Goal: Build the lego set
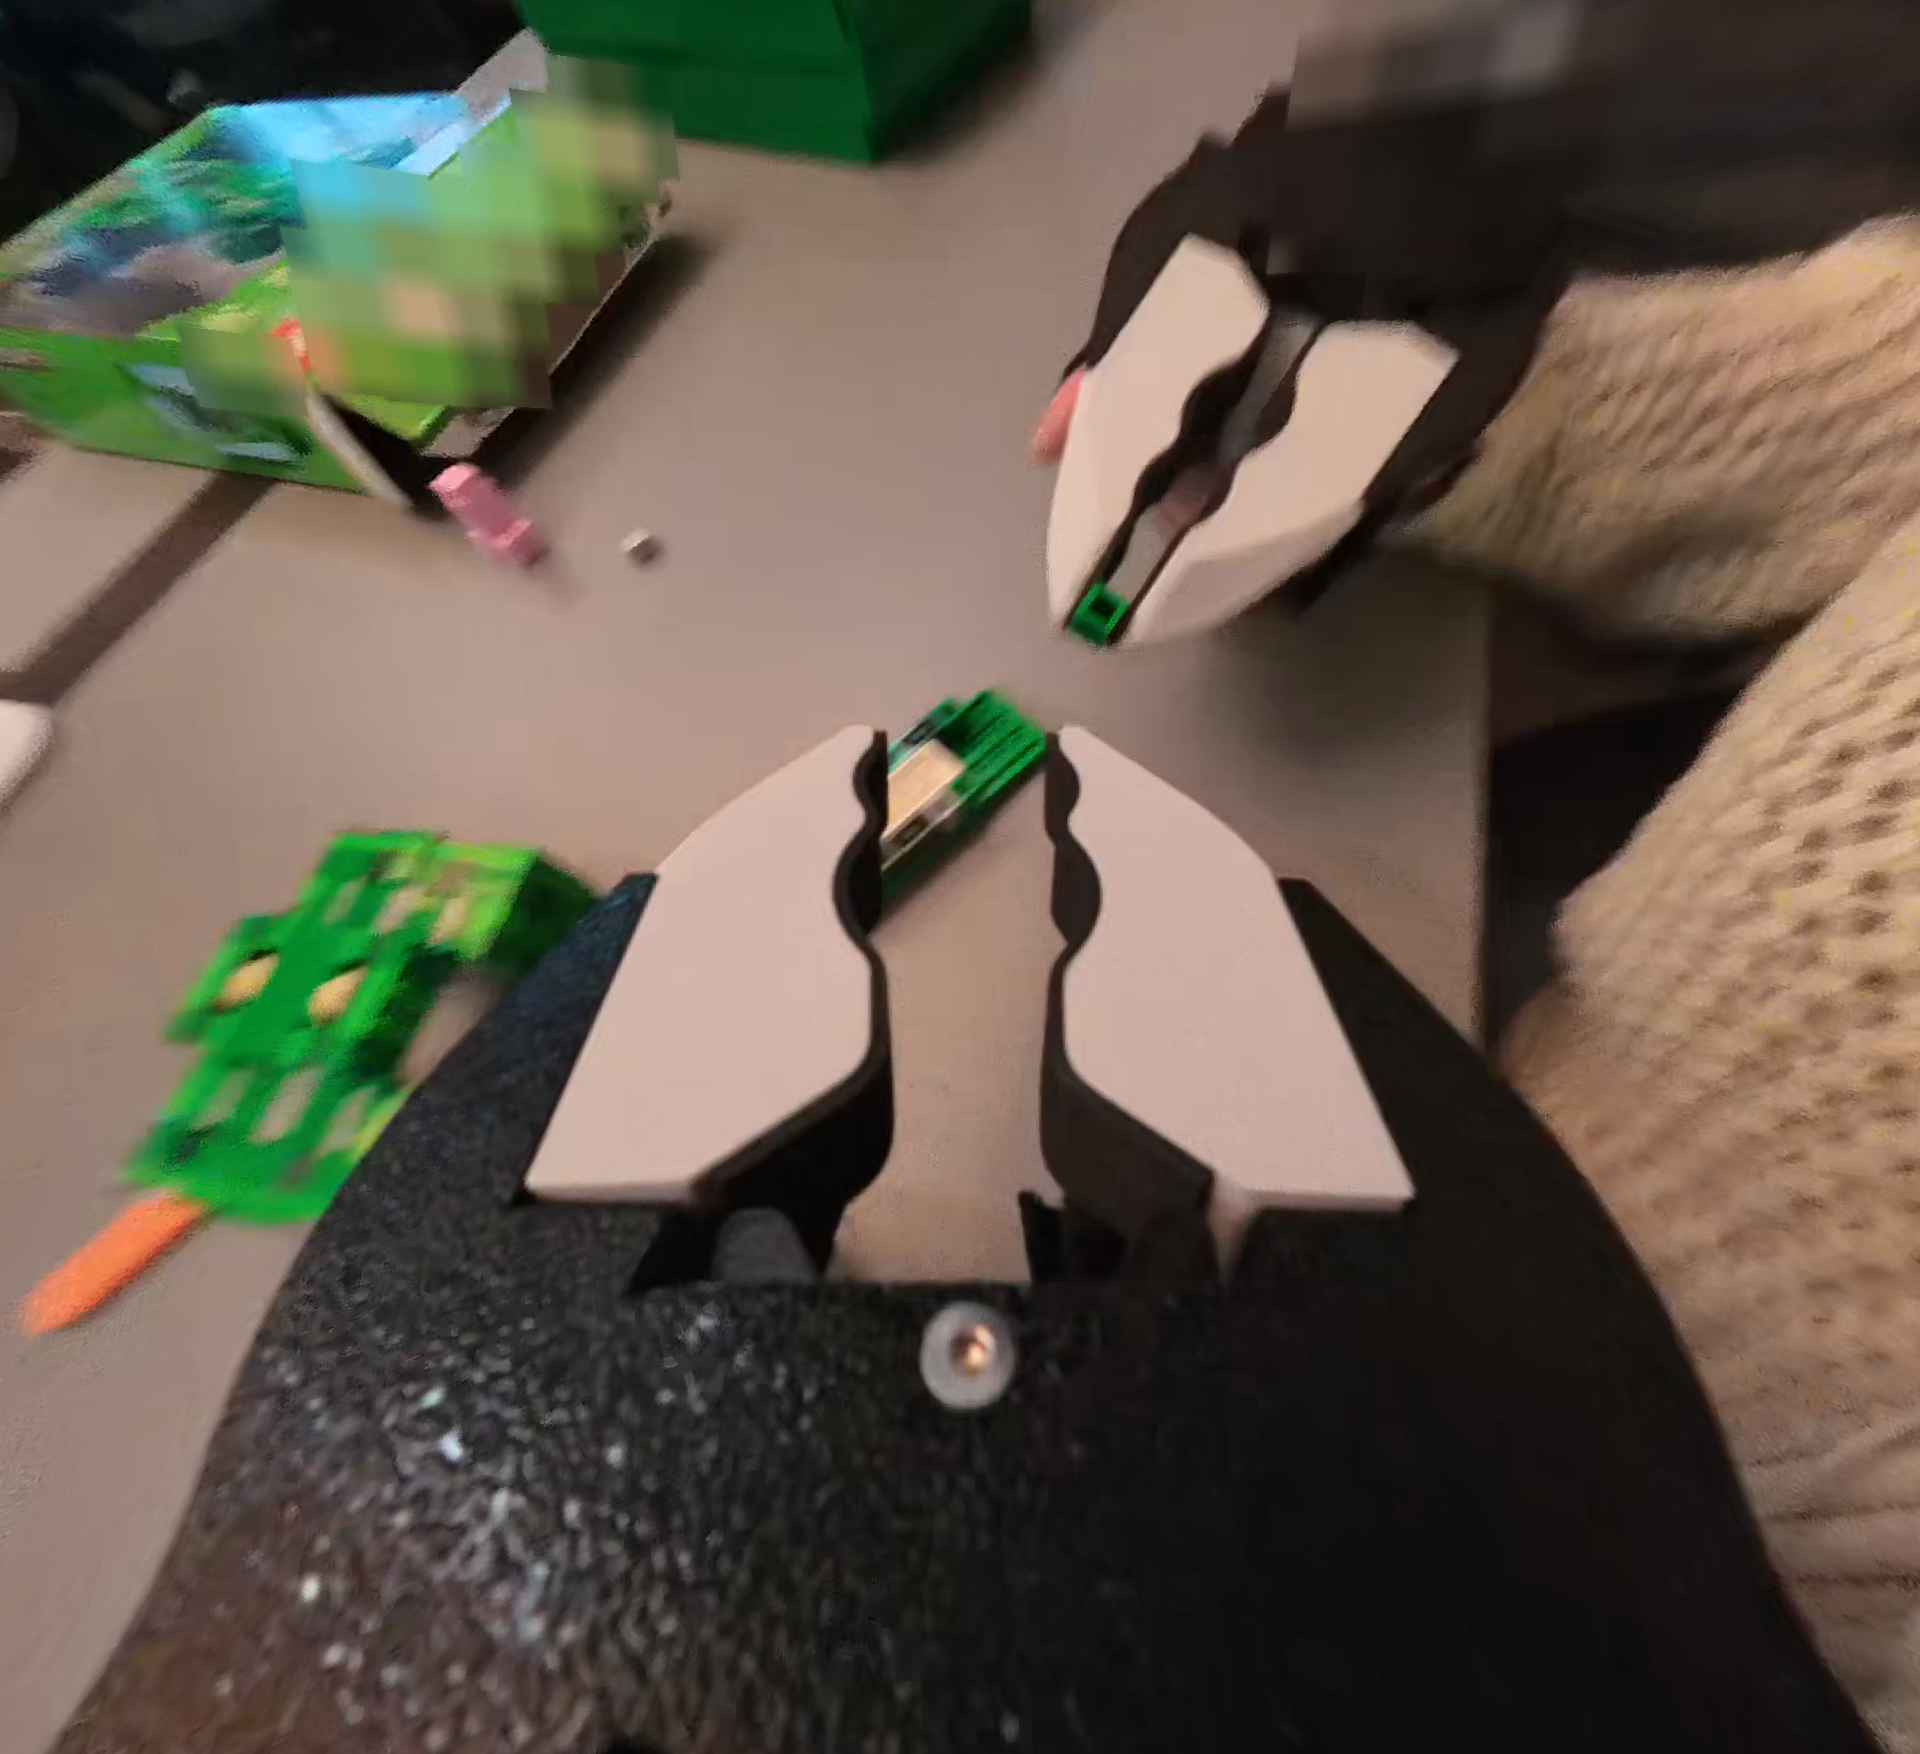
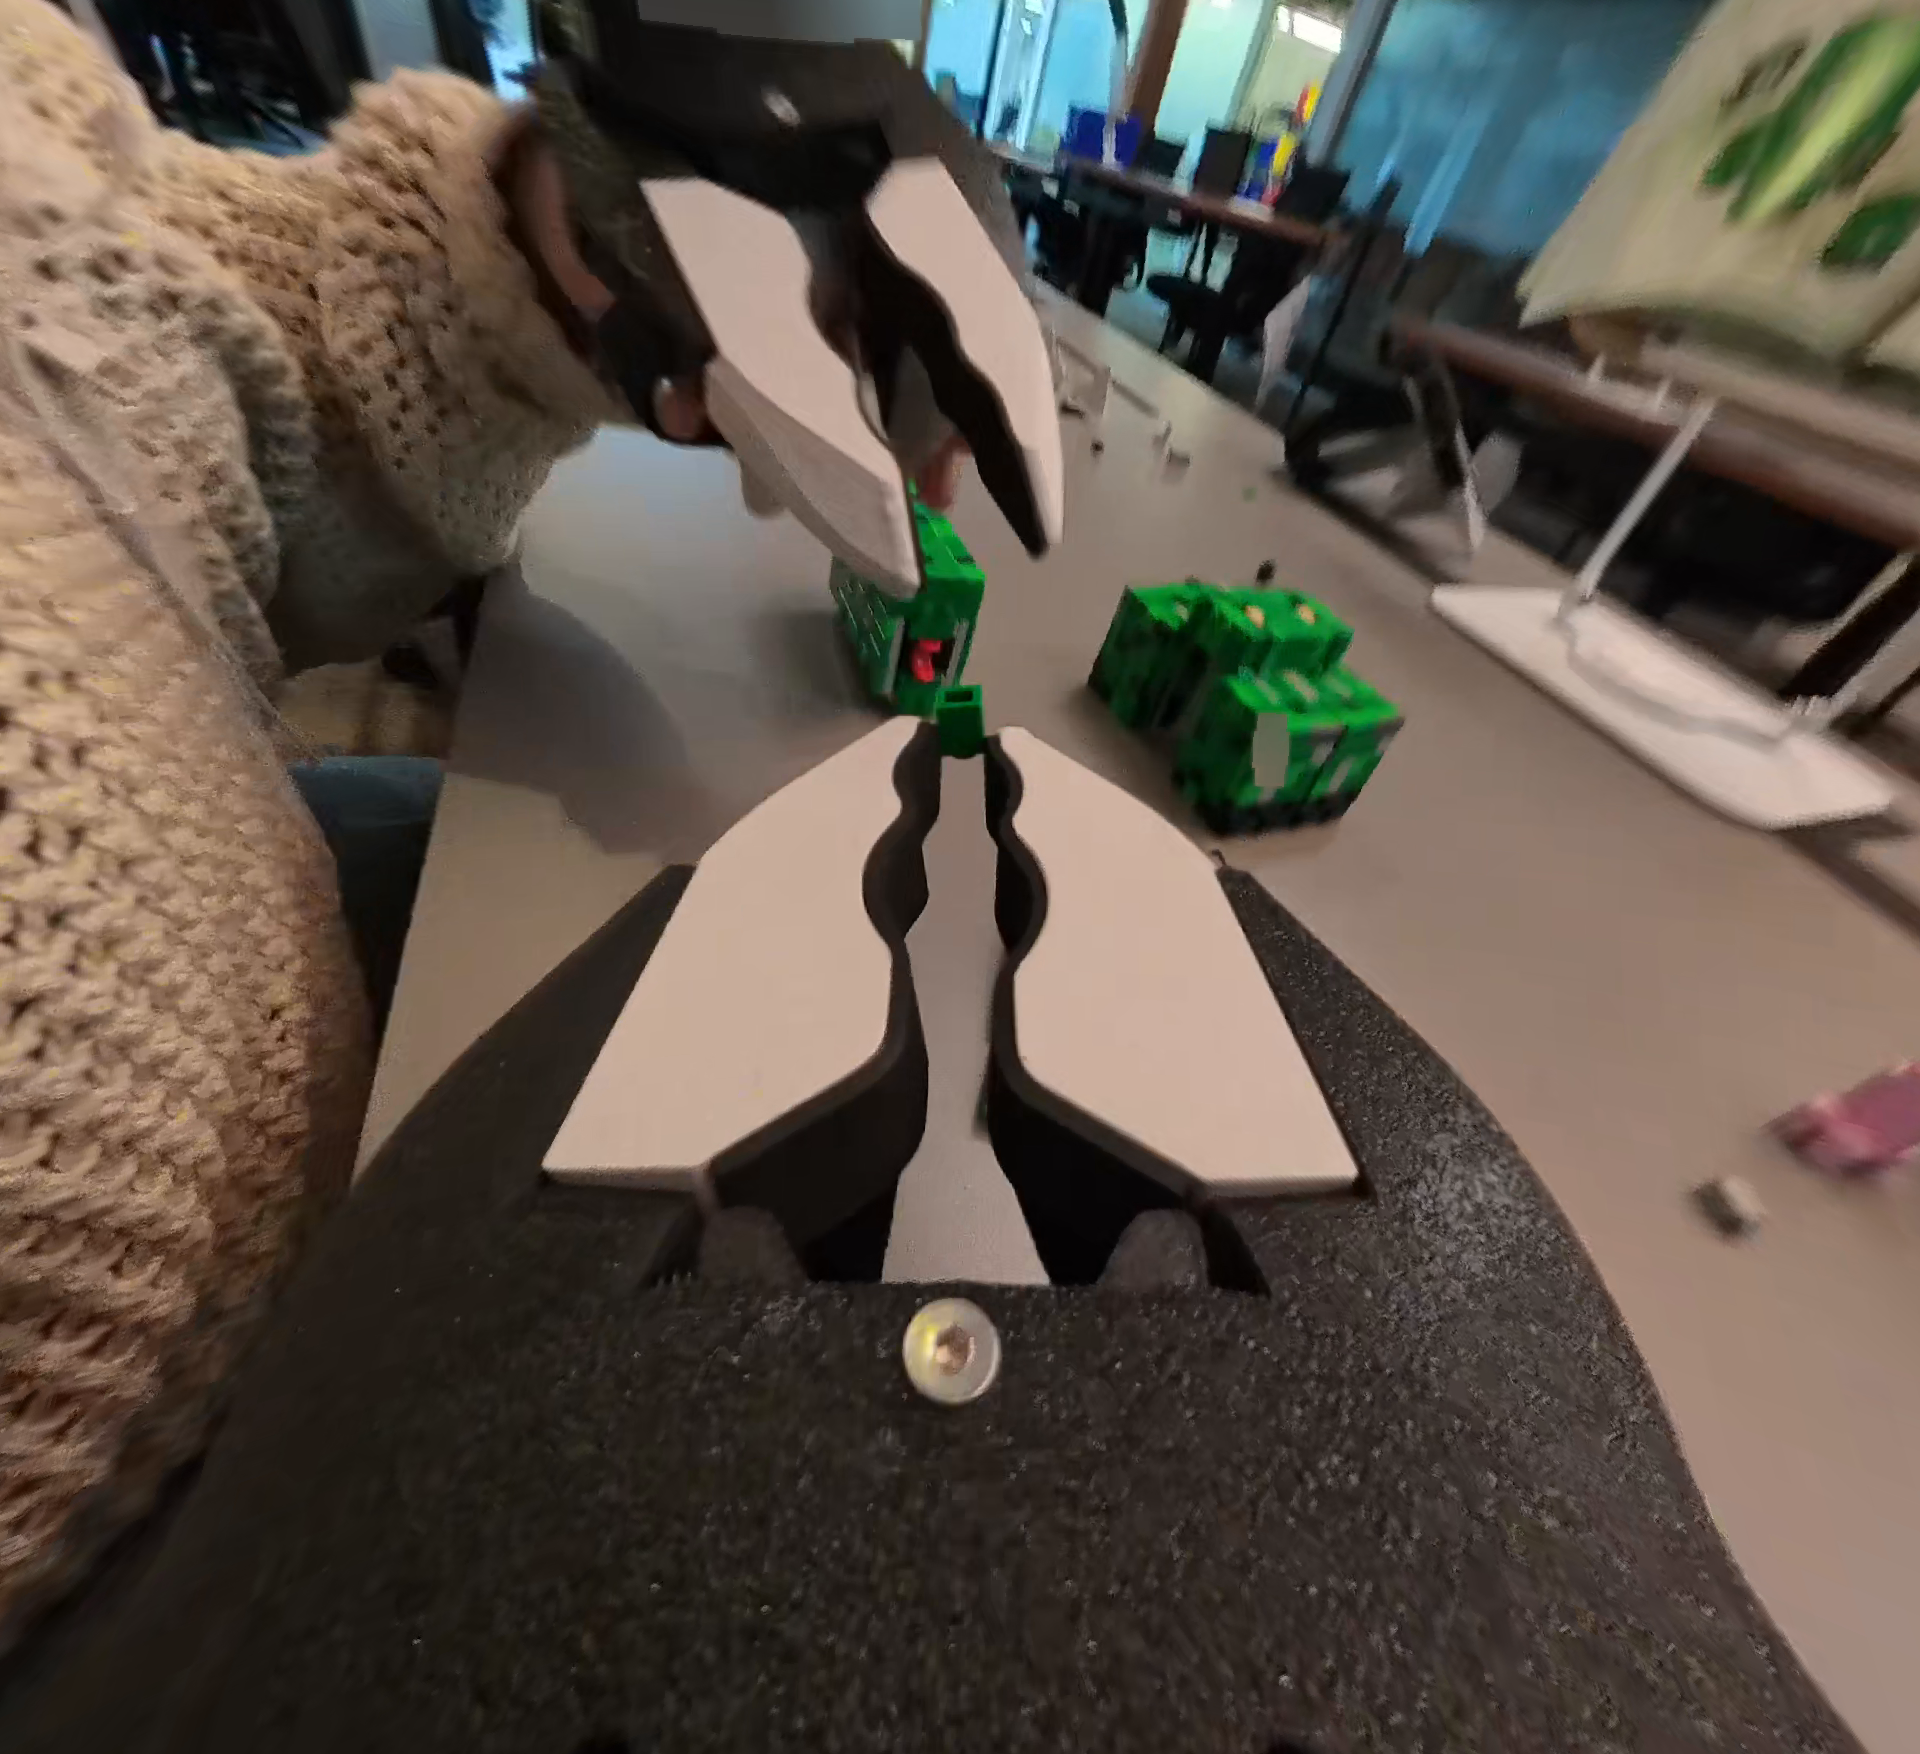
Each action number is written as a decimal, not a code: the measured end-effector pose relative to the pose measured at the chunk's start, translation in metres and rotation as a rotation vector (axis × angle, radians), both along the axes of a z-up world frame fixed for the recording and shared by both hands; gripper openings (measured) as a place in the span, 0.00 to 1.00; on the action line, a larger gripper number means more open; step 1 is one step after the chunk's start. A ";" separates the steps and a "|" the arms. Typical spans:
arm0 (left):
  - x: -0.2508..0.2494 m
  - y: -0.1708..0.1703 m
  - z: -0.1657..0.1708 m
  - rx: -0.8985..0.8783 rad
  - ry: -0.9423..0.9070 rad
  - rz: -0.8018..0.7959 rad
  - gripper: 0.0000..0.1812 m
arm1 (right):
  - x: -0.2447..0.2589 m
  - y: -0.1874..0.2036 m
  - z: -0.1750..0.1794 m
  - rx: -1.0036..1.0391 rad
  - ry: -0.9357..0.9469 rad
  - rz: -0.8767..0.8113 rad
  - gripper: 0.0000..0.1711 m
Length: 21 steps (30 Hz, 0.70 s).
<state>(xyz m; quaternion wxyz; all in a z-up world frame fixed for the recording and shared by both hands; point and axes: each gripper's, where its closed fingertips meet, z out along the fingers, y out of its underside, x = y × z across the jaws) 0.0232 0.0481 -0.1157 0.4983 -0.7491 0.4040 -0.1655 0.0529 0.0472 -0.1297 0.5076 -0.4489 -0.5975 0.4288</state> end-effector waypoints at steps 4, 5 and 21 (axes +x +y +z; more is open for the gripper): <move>0.018 -0.007 0.017 0.171 -0.147 -0.109 0.13 | -0.003 -0.017 0.012 -0.022 0.045 0.091 0.04; 0.020 -0.007 0.019 0.240 -0.121 -0.116 0.11 | -0.003 -0.018 0.016 -0.078 0.055 0.115 0.04; 0.034 -0.021 0.015 0.352 -0.165 -0.241 0.19 | 0.000 -0.020 0.017 -0.210 0.047 0.176 0.04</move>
